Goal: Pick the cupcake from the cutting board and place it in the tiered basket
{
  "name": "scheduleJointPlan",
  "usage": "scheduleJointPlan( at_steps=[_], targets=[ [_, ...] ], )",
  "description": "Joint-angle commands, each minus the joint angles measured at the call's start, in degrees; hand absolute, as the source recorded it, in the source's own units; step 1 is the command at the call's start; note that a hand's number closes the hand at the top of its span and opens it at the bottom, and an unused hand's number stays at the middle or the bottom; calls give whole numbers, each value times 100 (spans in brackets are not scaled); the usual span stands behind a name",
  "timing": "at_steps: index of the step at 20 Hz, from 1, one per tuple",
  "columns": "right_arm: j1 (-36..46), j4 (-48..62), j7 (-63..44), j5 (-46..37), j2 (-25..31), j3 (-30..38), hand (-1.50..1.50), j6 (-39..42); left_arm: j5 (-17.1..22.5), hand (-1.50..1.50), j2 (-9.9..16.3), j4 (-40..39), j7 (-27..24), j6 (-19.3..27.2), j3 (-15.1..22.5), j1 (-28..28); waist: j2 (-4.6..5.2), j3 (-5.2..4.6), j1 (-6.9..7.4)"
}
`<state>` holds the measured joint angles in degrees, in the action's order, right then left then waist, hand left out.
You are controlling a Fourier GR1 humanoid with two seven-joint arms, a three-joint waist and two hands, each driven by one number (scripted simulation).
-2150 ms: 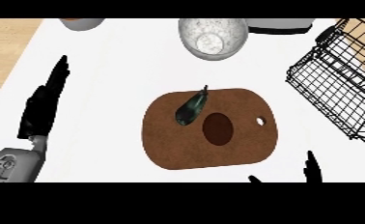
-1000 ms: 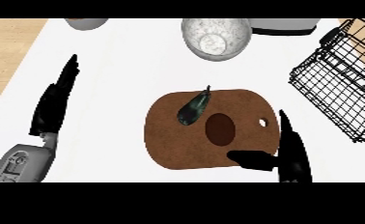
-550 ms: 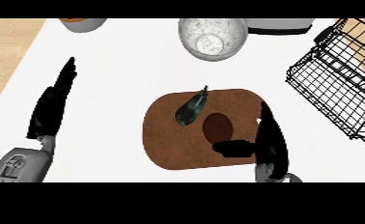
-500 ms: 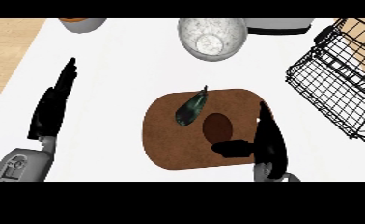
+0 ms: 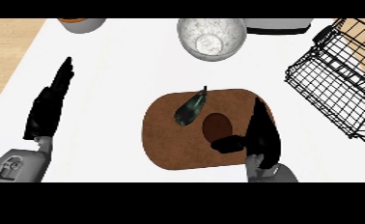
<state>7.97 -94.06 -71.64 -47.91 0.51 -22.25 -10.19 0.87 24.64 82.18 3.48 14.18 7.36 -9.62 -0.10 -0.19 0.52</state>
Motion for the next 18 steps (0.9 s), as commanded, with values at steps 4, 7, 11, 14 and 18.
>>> scheduleJointPlan(
  at_steps=[4, 7, 11, 14, 18],
  targets=[
    [314, 100, -1358, 111, -49, 13, -150, 440, -93, 0, -110, -251, -48, 38, -25, -81, 4, 0, -59],
    [232, 333, -1358, 183, -49, -107, -150, 56, -93, 0, -90, -65, 7, 19, -18, -13, -5, 4, -6],
    [244, 516, -1357, 287, -49, -26, -150, 12, -138, 0, -138, 43, 97, 34, 9, -82, 1, 11, -18],
    [380, 556, -1357, 358, -49, 42, -150, 112, -181, 0, -184, -83, 131, 43, 0, -195, 9, 9, -54],
    [263, 604, -1357, 430, -49, -130, -150, -149, -179, 0, -97, -150, -62, -17, -134, -97, 6, 9, -34]
  ],
)
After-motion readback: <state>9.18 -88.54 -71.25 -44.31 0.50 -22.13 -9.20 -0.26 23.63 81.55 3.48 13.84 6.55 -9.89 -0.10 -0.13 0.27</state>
